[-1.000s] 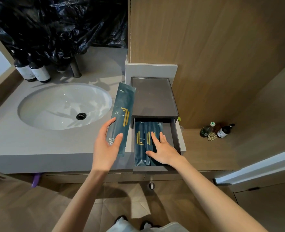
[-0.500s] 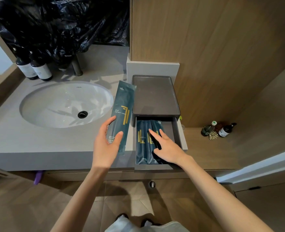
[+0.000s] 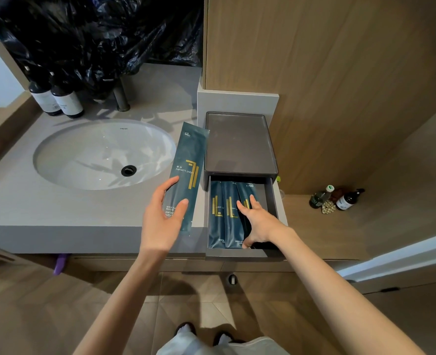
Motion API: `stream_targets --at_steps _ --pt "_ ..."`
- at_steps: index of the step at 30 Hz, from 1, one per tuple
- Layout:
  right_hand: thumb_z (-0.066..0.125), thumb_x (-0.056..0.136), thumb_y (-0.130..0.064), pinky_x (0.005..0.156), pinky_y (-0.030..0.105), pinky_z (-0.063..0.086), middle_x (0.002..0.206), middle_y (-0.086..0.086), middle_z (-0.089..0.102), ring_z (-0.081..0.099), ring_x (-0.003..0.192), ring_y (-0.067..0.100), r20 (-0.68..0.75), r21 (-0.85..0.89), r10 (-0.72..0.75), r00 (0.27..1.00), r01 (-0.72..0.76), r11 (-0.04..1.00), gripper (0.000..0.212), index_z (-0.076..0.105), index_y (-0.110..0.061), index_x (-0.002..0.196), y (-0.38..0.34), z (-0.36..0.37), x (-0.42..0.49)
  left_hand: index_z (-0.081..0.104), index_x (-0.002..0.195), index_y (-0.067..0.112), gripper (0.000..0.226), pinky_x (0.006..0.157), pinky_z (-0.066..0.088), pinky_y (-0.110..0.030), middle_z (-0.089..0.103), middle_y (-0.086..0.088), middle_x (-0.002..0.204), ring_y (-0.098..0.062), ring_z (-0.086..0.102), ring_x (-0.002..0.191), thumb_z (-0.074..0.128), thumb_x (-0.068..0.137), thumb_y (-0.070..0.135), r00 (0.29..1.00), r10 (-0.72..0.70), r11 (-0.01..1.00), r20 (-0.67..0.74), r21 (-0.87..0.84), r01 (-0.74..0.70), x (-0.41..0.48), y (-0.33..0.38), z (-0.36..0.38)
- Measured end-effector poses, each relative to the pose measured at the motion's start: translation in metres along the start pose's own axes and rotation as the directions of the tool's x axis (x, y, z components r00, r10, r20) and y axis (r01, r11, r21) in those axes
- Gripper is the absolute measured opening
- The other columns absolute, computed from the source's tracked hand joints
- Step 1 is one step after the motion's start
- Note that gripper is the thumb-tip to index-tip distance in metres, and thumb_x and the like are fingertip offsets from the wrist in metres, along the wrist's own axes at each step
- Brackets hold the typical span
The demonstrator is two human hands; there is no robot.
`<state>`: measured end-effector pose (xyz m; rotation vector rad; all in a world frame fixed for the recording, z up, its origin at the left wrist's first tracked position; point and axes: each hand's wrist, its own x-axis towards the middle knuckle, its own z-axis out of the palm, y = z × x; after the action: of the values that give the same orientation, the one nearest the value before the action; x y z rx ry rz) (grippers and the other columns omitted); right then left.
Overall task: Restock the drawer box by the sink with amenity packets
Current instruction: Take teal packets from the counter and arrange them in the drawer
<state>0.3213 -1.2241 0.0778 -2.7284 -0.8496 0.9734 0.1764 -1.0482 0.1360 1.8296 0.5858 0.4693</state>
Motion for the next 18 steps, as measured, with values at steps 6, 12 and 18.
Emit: stream_targets --at_steps 6,12,18 --pt "0.086 0.067 -0.024 0.118 0.04 0.017 0.159 0.009 -0.02 -0.006 0.148 0.029 -0.055 0.069 -0.017 0.998 0.02 0.997 0.12 0.002 -0.027 0.154 0.004 0.006 0.001 0.047 0.134 0.021 0.046 0.071 0.031 0.012 0.048 0.009 0.132 -0.002 0.042 0.115 0.058 0.091 0.007 1.0 0.017 1.0 -0.004 0.002 -0.017 -0.001 -0.001 0.001" --pt "0.087 0.066 -0.026 0.119 0.042 0.015 0.16 0.009 -0.017 -0.006 0.148 0.03 -0.082 0.123 0.006 0.997 0.004 0.992 0.119 0.006 -0.026 0.154 0.003 0.011 0.004 0.047 0.134 0.024 0.046 0.075 0.032 0.011 0.048 0.013 0.131 0.0 0.042 0.118 0.059 0.092 0.008 1.0 0.026 1.0 0.004 -0.004 -0.026 -0.001 -0.001 0.002" --pt "0.086 0.066 -0.03 0.119 0.041 0.014 0.16 0.01 -0.017 -0.007 0.148 0.03 -0.133 0.184 0.016 0.991 0.009 0.983 0.117 0.008 -0.024 0.154 -0.004 0.019 0.007 0.047 0.133 0.025 0.046 0.076 0.04 0.005 0.049 0.009 0.135 -0.005 0.045 0.122 0.059 0.091 0.009 0.999 0.038 0.999 0.012 -0.011 -0.037 -0.001 -0.003 0.003"
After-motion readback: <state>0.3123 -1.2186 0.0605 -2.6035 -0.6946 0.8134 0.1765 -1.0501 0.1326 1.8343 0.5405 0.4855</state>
